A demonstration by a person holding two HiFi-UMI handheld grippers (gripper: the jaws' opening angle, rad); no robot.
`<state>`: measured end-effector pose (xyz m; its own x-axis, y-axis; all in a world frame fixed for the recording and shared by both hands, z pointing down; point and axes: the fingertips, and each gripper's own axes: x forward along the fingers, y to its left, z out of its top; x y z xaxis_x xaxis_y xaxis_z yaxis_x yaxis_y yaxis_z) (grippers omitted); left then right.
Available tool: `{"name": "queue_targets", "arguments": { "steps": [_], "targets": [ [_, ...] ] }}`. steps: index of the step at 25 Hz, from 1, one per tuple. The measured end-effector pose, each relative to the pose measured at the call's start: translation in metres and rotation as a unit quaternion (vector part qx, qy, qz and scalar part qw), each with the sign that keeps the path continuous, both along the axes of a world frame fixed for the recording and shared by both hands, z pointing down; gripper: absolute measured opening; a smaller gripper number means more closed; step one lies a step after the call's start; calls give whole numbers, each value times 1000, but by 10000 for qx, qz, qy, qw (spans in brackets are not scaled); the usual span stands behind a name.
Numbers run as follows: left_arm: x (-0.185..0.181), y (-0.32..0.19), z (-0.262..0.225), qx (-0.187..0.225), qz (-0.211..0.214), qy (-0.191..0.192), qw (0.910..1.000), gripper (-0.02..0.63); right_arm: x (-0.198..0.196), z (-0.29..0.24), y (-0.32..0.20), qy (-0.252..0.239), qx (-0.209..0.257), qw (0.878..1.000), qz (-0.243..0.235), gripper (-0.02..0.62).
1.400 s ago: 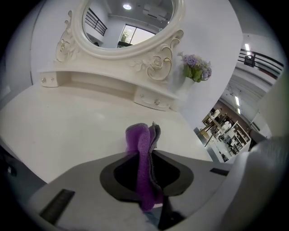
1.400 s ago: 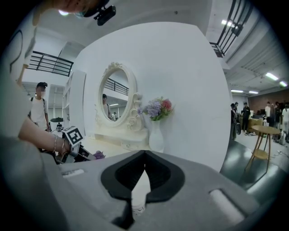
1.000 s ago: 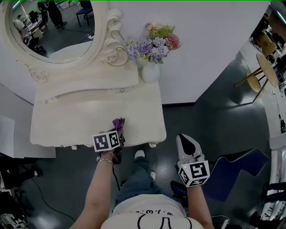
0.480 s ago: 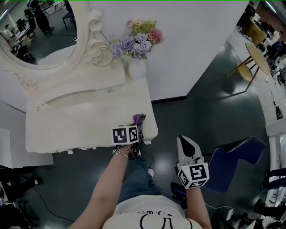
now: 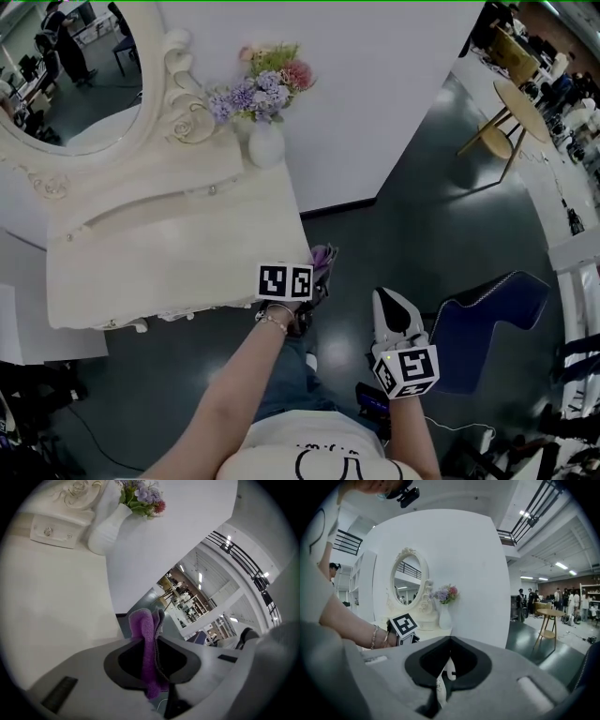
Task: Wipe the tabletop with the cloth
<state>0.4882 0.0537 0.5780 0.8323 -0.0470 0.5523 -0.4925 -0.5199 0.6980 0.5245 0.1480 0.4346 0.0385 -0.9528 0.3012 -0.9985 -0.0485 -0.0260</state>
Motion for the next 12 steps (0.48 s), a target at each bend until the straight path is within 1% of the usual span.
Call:
{"name": "queue_targets", "arguments": {
  "steps": [1, 3, 6, 9, 12],
  "targets": [
    [-2, 5, -6, 17, -4, 125, 9999, 72, -1, -1, 3, 6, 15, 10000, -26, 0],
    [-11, 7, -20, 190, -101, 306, 9993, 72, -2, -5, 8, 6, 58, 9999, -98, 0],
    [-45, -4, -43, 693, -400, 315, 9963, 72, -9, -8, 10, -56, 135, 9995, -276, 0],
    [-102, -26, -63, 1294, -867, 23, 9878, 74, -21, -9, 9, -118, 160, 9986, -491, 0],
    [-167, -48, -77, 1807, -1307, -432, 9739, 74, -31, -11, 3, -203, 200, 9975, -641, 0]
  ]
}}
